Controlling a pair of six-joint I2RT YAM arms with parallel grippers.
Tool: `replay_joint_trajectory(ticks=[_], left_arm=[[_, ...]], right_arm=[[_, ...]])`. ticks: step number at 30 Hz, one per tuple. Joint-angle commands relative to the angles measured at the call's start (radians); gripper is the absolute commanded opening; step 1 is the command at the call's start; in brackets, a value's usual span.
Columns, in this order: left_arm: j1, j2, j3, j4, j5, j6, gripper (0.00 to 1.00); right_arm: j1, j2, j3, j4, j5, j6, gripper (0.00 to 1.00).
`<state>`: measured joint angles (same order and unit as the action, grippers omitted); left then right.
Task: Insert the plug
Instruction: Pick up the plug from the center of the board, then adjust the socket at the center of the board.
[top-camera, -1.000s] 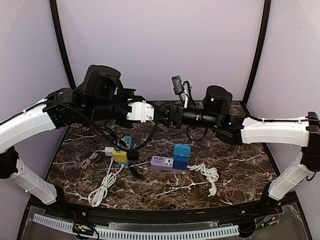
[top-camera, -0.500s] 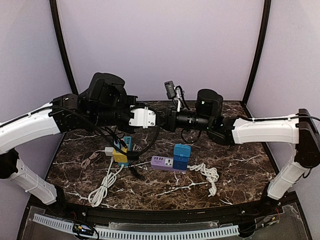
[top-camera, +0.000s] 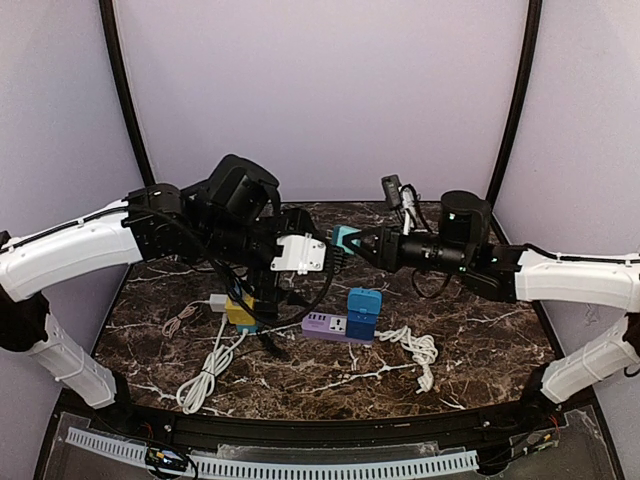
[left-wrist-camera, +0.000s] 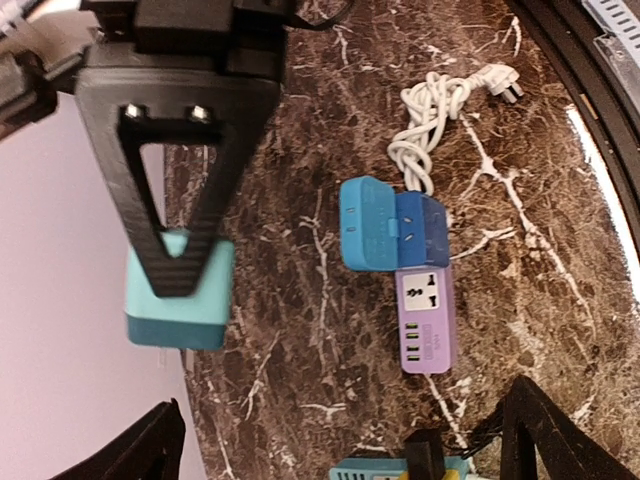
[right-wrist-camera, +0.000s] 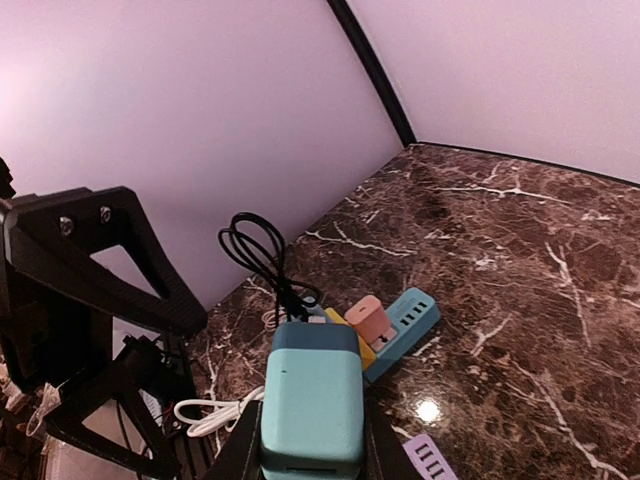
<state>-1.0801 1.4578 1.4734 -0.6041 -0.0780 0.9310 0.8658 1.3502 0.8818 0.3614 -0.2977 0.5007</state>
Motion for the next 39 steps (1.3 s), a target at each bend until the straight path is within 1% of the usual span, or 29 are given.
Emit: replay_joint_trajectory(ticks=[1, 3, 6, 7, 9, 11, 15, 18, 20, 24, 27, 28, 31, 34, 36, 38, 39], left_arm=[[0.009, 0.078, 0.041, -0.114, 0.167, -0.093, 0.95], [0.032, 0.125, 0.052, -0.129, 0.262, -0.125, 0.94], [0.081, 0.187, 0.065, -0.13, 0.369, -0.163, 0.91], [0.111, 0.216, 0.065, -0.114, 0.424, -0.162, 0.91], [0.154, 0.255, 0.059, -0.069, 0.486, -0.133, 0.9], [0.174, 0.294, 0.046, -0.01, 0.512, -0.088, 0.89], [0.186, 0.37, 0.017, 0.12, 0.568, -0.077, 0.89], [0.206, 0.426, 0.003, 0.234, 0.615, -0.138, 0.89], [0.223, 0.46, 0.0, 0.279, 0.656, -0.163, 0.89], [0.244, 0.506, -0.018, 0.332, 0.775, -0.158, 0.9], [0.246, 0.526, -0.042, 0.371, 0.824, -0.164, 0.9], [0.246, 0.532, -0.051, 0.412, 0.826, -0.176, 0.89], [0.246, 0.539, -0.093, 0.498, 0.818, -0.22, 0.83], [0.246, 0.548, -0.101, 0.512, 0.85, -0.228, 0.75], [0.247, 0.558, -0.105, 0.533, 0.851, -0.252, 0.65], [0.246, 0.564, -0.131, 0.58, 0.835, -0.277, 0.6], [0.246, 0.564, -0.14, 0.612, 0.829, -0.281, 0.6]], right_arm=[[-0.06, -0.138, -0.098, -0.094, 0.112, -0.053, 0.0], [-0.095, -0.2, -0.162, -0.12, 0.132, -0.068, 0.0], [-0.149, -0.303, -0.244, -0.144, 0.138, -0.092, 0.0], [-0.162, -0.329, -0.267, -0.151, 0.139, -0.106, 0.0], [-0.183, -0.376, -0.309, -0.16, 0.149, -0.125, 0.0], [-0.201, -0.406, -0.342, -0.162, 0.156, -0.143, 0.0], [-0.227, -0.419, -0.355, -0.182, 0.147, -0.187, 0.0], [-0.242, -0.409, -0.351, -0.193, 0.128, -0.217, 0.0], [-0.252, -0.408, -0.354, -0.194, 0.118, -0.234, 0.0], [-0.263, -0.411, -0.361, -0.193, 0.118, -0.256, 0.0], [-0.268, -0.418, -0.365, -0.193, 0.128, -0.259, 0.0], [-0.271, -0.42, -0.368, -0.192, 0.128, -0.26, 0.0], [-0.271, -0.428, -0.372, -0.191, 0.132, -0.266, 0.0], [-0.271, -0.438, -0.377, -0.188, 0.148, -0.273, 0.0], [-0.272, -0.447, -0.383, -0.185, 0.158, -0.274, 0.0], [-0.272, -0.458, -0.388, -0.181, 0.155, -0.273, 0.0], [-0.273, -0.462, -0.389, -0.179, 0.15, -0.272, 0.0]])
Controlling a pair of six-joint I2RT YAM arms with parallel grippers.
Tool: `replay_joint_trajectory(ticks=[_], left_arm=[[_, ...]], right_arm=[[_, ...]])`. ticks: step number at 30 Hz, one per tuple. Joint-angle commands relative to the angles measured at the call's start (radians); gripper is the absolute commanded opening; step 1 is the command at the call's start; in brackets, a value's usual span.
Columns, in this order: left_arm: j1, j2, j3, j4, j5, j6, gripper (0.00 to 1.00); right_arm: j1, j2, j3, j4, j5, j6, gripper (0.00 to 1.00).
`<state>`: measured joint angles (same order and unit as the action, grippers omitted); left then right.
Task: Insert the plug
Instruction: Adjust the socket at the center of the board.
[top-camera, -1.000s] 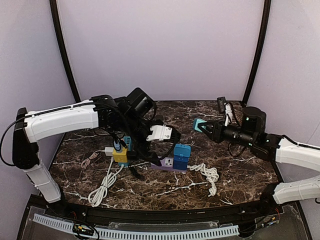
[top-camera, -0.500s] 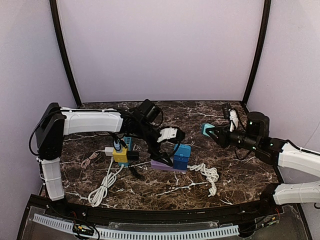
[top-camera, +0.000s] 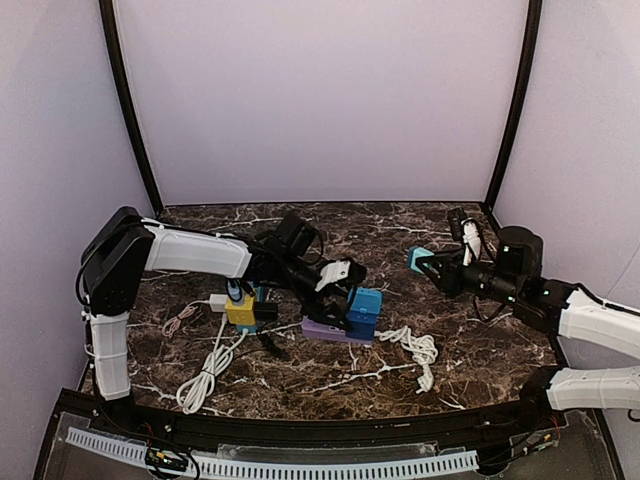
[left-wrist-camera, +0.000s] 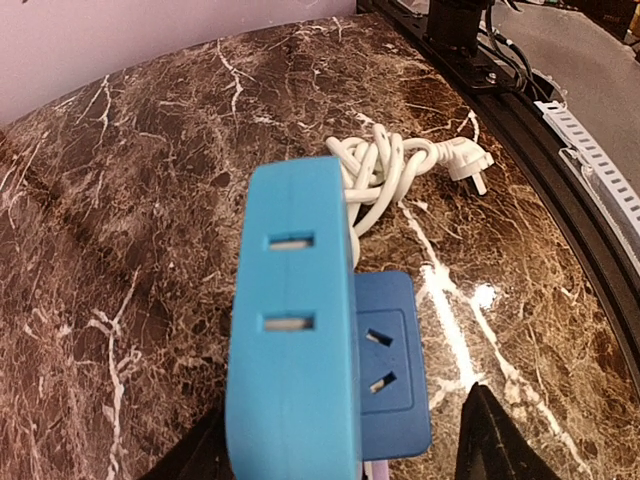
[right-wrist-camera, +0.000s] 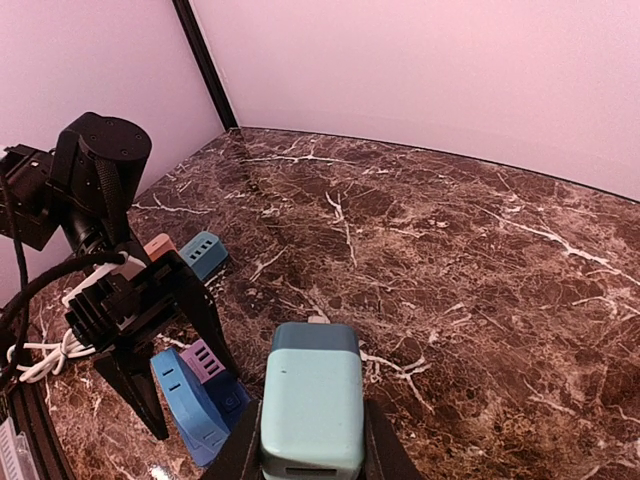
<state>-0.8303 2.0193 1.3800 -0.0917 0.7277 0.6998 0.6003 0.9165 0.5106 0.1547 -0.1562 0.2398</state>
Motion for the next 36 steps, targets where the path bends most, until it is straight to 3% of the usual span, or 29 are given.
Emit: replay_joint_trajectory(ticks=[1, 10, 13, 18, 20, 23, 27, 31, 36], left_arm=[[-0.003, 0.003, -0.059, 0.117, 0.014, -0.051, 0.59], [-0.018, 0.024, -0.078, 0.21, -0.01, -0.085, 0.51], [-0.023, 0.026, -0.08, 0.218, -0.02, -0.104, 0.38], [-0.024, 0.004, -0.117, 0.233, -0.092, -0.123, 0.05], [-0.025, -0.017, -0.159, 0.278, -0.149, -0.155, 0.01], [-0.028, -0.051, -0.232, 0.371, -0.285, -0.248, 0.01], [-0.028, -0.071, -0.264, 0.38, -0.628, -0.38, 0.01], [-0.029, -0.09, -0.277, 0.356, -0.751, -0.447, 0.01], [-0.034, -0.1, -0.295, 0.323, -0.892, -0.496, 0.01]], right_arm=[[-0.007, -0.034, -0.02, 0.029, 0.005, -0.01, 0.0], [-0.007, -0.069, -0.046, 0.034, 0.026, -0.005, 0.0], [-0.008, -0.066, -0.043, 0.029, 0.023, -0.007, 0.0], [-0.008, -0.078, -0.047, 0.019, 0.023, -0.017, 0.0], [-0.007, -0.081, -0.055, 0.027, 0.03, -0.031, 0.0], [-0.007, -0.076, -0.075, 0.06, 0.029, -0.049, 0.0], [-0.002, -0.025, -0.117, 0.166, -0.03, -0.052, 0.0], [0.062, 0.058, -0.17, 0.344, -0.052, -0.054, 0.0], [0.234, 0.18, -0.206, 0.5, 0.053, -0.174, 0.0]])
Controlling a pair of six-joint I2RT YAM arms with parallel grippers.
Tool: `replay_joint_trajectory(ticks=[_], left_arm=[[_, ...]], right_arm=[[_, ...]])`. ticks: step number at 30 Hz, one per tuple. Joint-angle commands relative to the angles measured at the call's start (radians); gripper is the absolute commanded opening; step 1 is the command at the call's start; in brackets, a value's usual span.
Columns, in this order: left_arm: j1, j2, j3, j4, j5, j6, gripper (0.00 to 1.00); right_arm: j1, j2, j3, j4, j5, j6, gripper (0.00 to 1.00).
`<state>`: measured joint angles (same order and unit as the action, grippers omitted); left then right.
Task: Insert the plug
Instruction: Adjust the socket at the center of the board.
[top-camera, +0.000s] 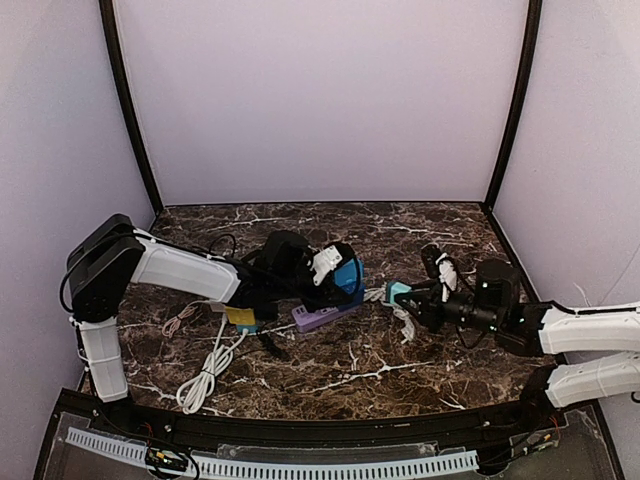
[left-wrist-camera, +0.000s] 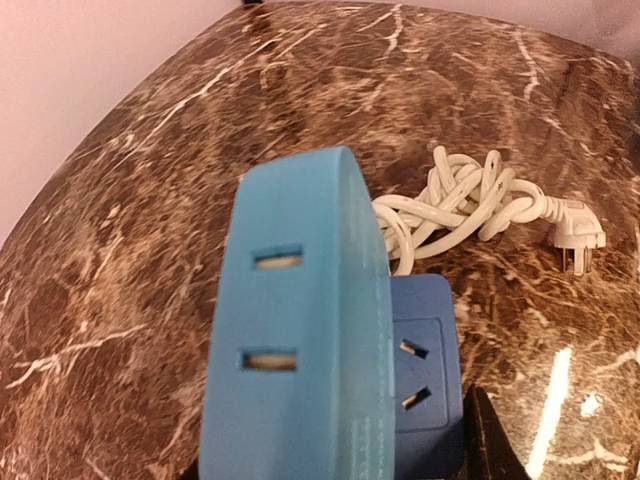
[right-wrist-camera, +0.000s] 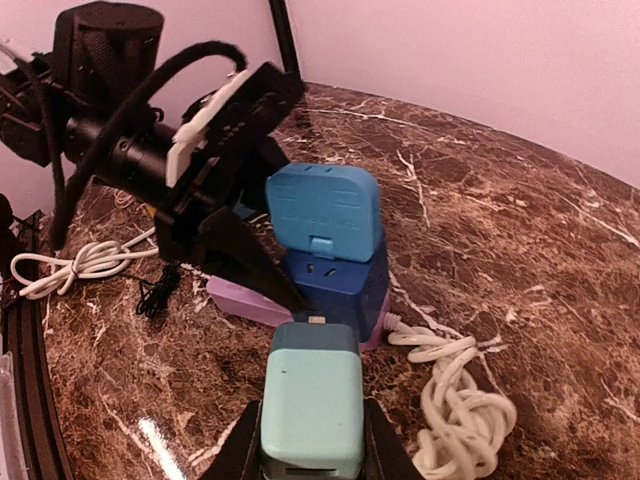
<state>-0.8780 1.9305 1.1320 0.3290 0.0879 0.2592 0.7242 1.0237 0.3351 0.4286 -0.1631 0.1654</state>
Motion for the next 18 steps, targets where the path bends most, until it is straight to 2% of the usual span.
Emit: replay_joint_trajectory(ticks=[1, 4, 9, 11, 12, 13, 14, 15, 17, 18], left_arm=[[0.013, -0.012, -0.055, -0.101, -0.254, -0.058, 0.01], [0.013, -0.012, -0.072, -0.095, -0.22, -0.084, 0.01], [0.013, -0.013, -0.095, -0.09, -0.157, -0.126, 0.01], [0.013, -0.021, -0.106, -0.079, -0.129, -0.118, 0.05], [0.015, -0.026, -0.111, -0.068, -0.11, -0.117, 0.16], [0.015, -0.036, -0.122, -0.056, -0.101, -0.108, 0.23], [0.015, -0.042, -0.131, -0.048, -0.056, -0.099, 0.39], [0.015, -0.056, -0.137, -0.034, -0.034, -0.079, 0.47], [0.027, -0.078, -0.151, -0.029, 0.073, -0.035, 0.74], [0.032, -0.084, -0.153, -0.035, 0.096, -0.018, 0.78]], right_arm=[[0.126, 0.118, -0.045, 0.281, 0.061, -0.103, 0.0], [0.148, 0.249, -0.089, 0.485, 0.057, -0.08, 0.0], [0.168, 0.463, -0.073, 0.698, 0.066, -0.111, 0.0], [0.168, 0.515, -0.076, 0.791, 0.058, -0.123, 0.0], [0.168, 0.53, -0.074, 0.814, 0.056, -0.127, 0.0], [0.169, 0.54, -0.068, 0.818, 0.054, -0.13, 0.0], [0.169, 0.546, -0.061, 0.802, 0.053, -0.134, 0.0], [0.168, 0.549, -0.054, 0.787, 0.047, -0.139, 0.0], [0.168, 0.553, -0.048, 0.775, 0.033, -0.148, 0.0], [0.168, 0.552, -0.049, 0.774, 0.029, -0.151, 0.0]])
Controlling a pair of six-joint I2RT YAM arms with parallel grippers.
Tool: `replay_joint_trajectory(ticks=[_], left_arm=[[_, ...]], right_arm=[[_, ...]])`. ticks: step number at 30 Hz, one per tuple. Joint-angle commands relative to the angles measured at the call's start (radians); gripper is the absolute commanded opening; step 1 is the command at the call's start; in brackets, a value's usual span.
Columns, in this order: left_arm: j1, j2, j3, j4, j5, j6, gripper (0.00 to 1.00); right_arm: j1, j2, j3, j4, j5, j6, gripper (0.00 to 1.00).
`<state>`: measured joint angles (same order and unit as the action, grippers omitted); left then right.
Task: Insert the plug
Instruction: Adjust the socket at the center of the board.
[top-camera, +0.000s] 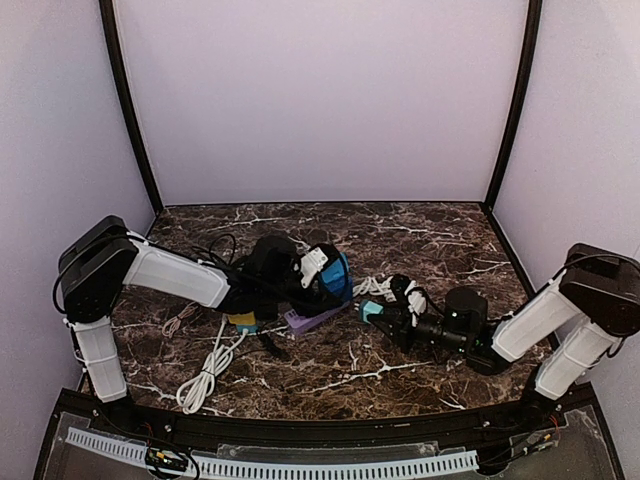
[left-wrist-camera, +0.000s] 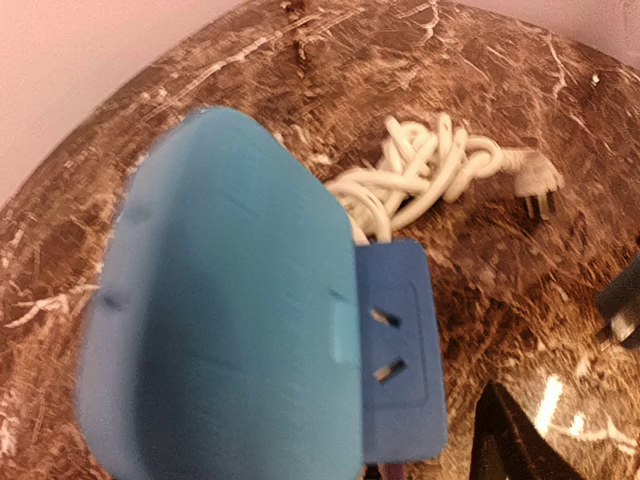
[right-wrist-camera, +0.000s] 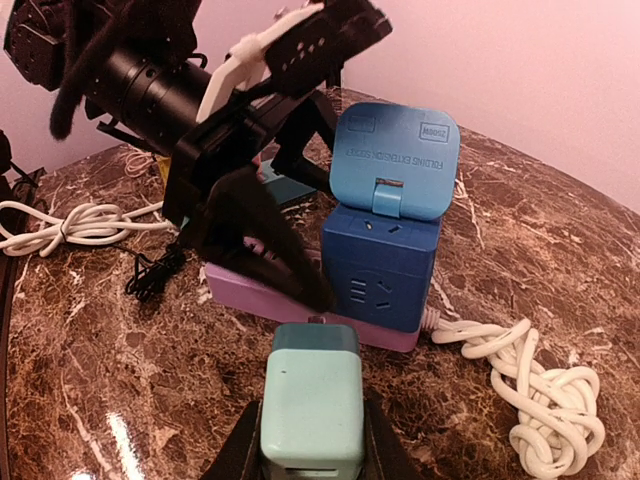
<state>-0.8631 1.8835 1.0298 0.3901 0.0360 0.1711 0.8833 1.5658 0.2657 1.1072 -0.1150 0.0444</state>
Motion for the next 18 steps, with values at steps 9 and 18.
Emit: replay_joint_trajectory(ticks=[9, 18], left_arm=[[0.096, -0.116, -0.017, -0.274, 0.36, 0.309, 0.99], [0.11, -0.137, -0.021, -0.298, 0.343, 0.324, 0.99]], right_arm=[[0.006, -0.016, 0.057, -0.04, -0.024, -0.074, 0.0], [0.003, -0.092, 0.074, -0.161, -0.015, -0.087, 0.0]])
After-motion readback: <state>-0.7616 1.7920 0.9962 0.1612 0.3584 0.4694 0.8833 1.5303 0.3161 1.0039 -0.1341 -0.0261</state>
